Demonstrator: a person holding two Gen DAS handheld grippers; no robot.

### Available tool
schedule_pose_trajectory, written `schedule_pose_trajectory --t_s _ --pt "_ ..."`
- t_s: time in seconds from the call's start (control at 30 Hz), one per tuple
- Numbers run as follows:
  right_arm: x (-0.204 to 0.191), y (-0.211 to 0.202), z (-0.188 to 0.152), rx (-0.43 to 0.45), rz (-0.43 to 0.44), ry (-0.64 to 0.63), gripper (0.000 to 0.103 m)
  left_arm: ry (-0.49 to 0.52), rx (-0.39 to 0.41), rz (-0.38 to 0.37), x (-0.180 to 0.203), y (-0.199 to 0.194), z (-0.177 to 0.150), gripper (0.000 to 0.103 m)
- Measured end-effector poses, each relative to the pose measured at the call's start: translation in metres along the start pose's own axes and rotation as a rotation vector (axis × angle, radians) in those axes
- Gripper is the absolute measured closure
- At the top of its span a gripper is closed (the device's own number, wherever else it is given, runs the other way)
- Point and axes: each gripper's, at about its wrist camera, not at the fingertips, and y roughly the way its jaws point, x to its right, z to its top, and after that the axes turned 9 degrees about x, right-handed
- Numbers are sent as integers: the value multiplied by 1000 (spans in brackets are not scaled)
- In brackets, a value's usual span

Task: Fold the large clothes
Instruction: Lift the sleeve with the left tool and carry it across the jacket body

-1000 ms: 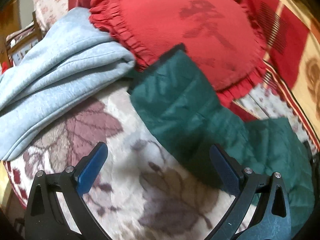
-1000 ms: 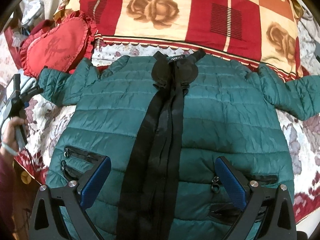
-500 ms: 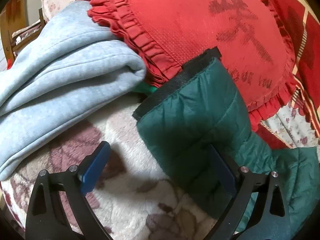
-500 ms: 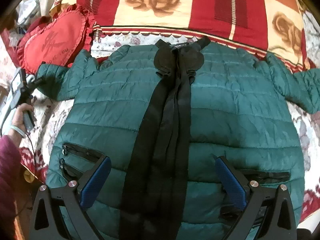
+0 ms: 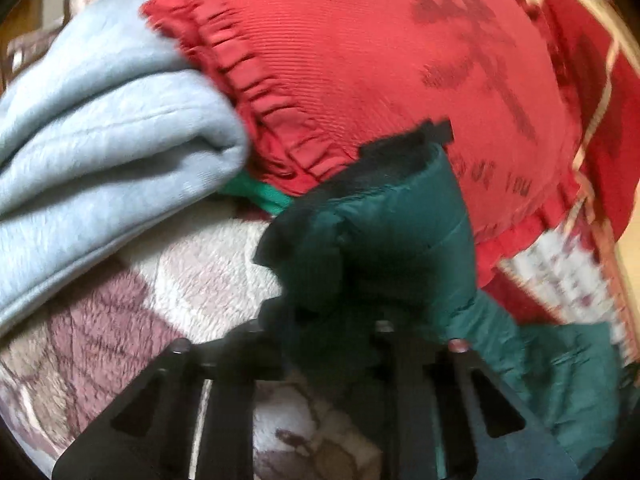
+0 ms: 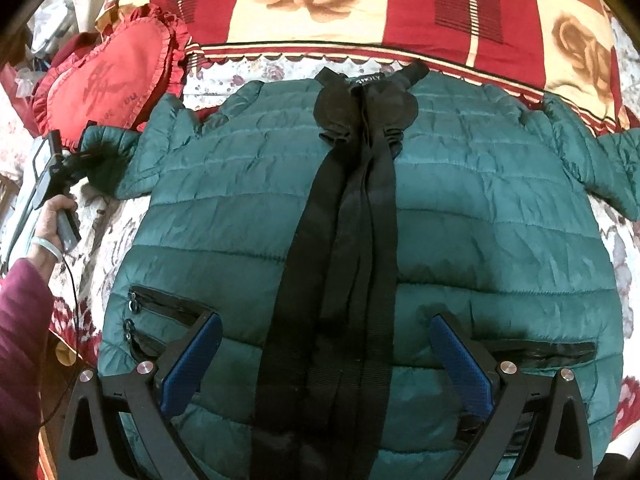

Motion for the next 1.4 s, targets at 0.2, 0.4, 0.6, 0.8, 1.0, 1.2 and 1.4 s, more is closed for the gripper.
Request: schedule_pose_trajectory --t_s 0.2,0.4,0.6,0.8,1.0,1.2,1.4 --pt "-2 -4 -3 7 20 2 0 2 10 -53 -9 -21 9 92" --pt "-6 -13 -10 14 38 -4 0 -17 19 -120 -8 -59 5 94" --pt "-1 -16 -17 2 67 40 0 14 27 -197 7 -109 5 94" --pt "0 -35 -22 39 74 31 0 51 30 -241 27 -154 9 94" --pt "12 -47 -28 51 63 48 0 104 35 -298 60 -190 5 94" --pt "23 -54 -32 60 55 64 0 175 26 -359 104 -225 -8 94" --pt "36 -62 -36 69 53 86 0 223 15 -427 144 -249 -25 94"
